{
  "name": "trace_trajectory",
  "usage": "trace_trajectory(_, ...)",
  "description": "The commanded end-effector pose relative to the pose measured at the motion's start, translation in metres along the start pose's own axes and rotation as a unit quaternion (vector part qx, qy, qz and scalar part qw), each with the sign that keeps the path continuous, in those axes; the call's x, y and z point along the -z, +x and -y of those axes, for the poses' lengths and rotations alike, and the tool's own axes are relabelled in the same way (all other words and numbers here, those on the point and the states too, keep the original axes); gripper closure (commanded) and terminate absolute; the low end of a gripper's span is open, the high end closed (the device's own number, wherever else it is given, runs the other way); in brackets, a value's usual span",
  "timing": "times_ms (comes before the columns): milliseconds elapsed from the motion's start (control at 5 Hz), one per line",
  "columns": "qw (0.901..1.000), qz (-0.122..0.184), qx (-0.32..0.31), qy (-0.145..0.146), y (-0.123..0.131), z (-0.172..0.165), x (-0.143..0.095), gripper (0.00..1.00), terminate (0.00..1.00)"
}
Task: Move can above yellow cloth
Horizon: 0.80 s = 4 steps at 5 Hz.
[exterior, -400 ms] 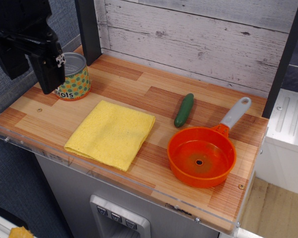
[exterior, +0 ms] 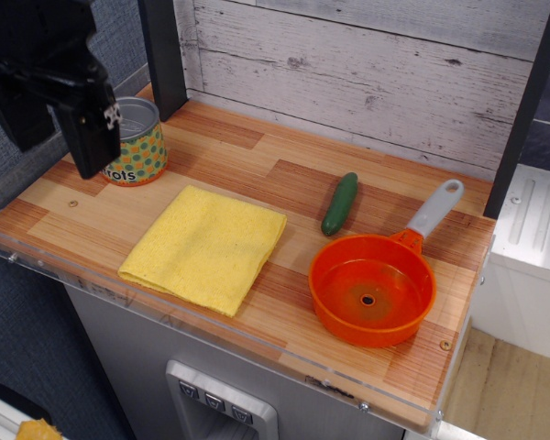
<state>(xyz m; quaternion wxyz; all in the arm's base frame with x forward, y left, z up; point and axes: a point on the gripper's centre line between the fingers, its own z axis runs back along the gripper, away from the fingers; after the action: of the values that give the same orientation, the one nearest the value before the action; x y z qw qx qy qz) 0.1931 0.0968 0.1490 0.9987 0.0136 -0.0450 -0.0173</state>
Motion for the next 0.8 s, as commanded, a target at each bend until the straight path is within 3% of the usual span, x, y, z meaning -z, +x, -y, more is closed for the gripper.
trace_trajectory(0, 0.9978, -0.063, -0.013, 0.018, 0.000, -0.042, 0.032, 0.00, 0.00)
trace_trajectory(200, 0.9950, -0.089, 0.029, 0.036, 0.006, -0.065, 0.045, 0.00, 0.00)
trace_trajectory(400, 0.9915, -0.097, 0.086, 0.018, 0.022, -0.085, 0.069, 0.00, 0.00)
trace_trajectory(600, 0.9849, -0.105, 0.135, 0.026, 0.035, -0.096, 0.081, 0.00, 0.00)
